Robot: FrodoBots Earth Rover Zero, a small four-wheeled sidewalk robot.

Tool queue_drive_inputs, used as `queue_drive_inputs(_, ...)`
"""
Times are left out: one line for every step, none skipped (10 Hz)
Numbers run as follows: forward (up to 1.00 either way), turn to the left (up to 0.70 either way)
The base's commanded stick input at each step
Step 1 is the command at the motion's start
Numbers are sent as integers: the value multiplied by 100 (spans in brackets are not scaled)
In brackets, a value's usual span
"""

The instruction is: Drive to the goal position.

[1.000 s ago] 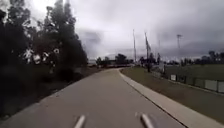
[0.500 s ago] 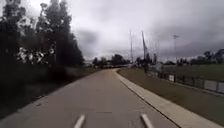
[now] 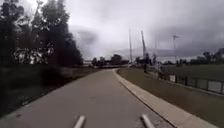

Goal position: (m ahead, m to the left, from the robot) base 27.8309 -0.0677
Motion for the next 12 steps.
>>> queue_drive_inputs(100,30)
queue_drive_inputs(100,31)
queue_drive_inputs(100,28)
queue_drive_inputs(100,25)
queue_drive_inputs(100,17)
queue_drive_inputs(100,1)
queue_drive_inputs(100,1)
queue_drive_inputs(100,1)
queue_drive_inputs(100,16)
queue_drive_inputs(100,15)
queue_drive_inputs(100,4)
queue_drive_inputs(99,-3)
